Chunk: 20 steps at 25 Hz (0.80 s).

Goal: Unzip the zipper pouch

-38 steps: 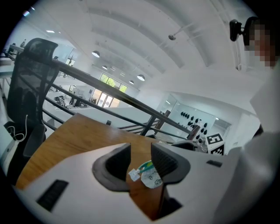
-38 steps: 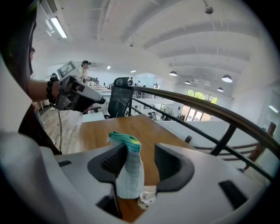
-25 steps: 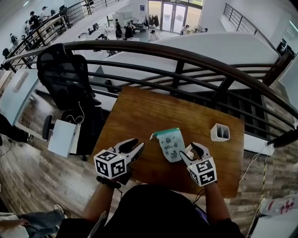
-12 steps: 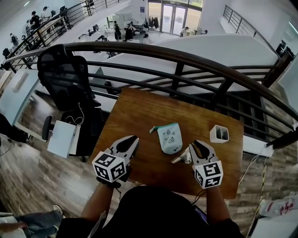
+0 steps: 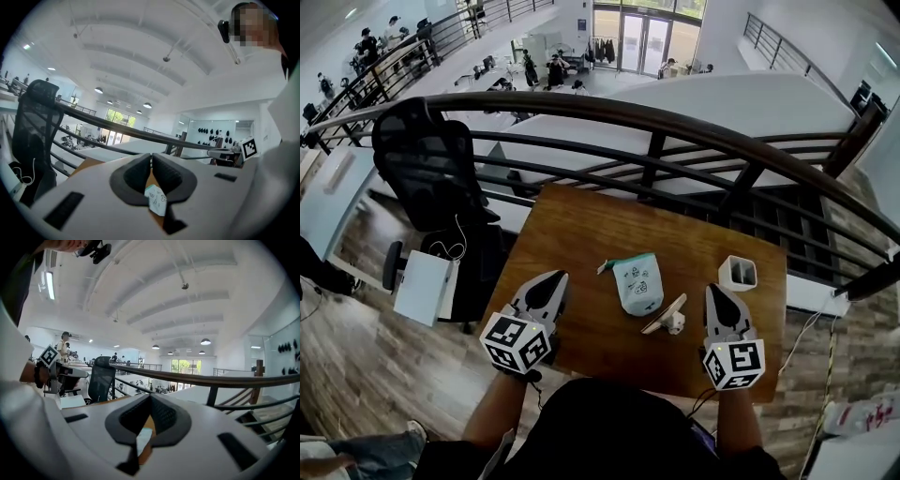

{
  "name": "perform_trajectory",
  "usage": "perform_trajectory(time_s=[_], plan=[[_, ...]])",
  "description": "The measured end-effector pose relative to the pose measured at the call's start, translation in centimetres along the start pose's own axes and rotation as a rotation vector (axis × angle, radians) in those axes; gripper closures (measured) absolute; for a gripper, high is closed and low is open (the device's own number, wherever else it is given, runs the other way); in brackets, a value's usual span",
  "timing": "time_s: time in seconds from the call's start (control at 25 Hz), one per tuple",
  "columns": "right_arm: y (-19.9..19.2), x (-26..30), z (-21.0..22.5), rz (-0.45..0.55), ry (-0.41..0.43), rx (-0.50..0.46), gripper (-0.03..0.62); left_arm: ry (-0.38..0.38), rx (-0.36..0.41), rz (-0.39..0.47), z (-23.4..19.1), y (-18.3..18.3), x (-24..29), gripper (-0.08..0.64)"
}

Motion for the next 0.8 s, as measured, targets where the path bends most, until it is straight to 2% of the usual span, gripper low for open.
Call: perform_trajectory(time_s=[0.24, 0.4, 0.8], plan=[[0.6, -1.1, 0.7, 0.048, -0.029, 0.031, 0.598, 0.006, 0.014, 0.065, 0.3, 1.0, -0.2, 0.540], [0.1, -1.8, 0.9, 0.028, -0.048, 0.043, 0.599, 0.018, 0.000, 0.044, 0.6, 0.7, 0.0, 0.540], [0.0, -1.9, 1.3, 0.051, -0.064, 0.053, 0.599, -0.024, 0.000, 0.038, 1.5, 0.5, 0.6, 0.540]])
Point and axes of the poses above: the fingertips, and each gripper's own axes: x forward along the fingers, z to its right, y out of its top, the point moved 2 cm from there along -x, backward along the fingers, and after that the axes turned 5 degrees about y, right-handed, at the moved point
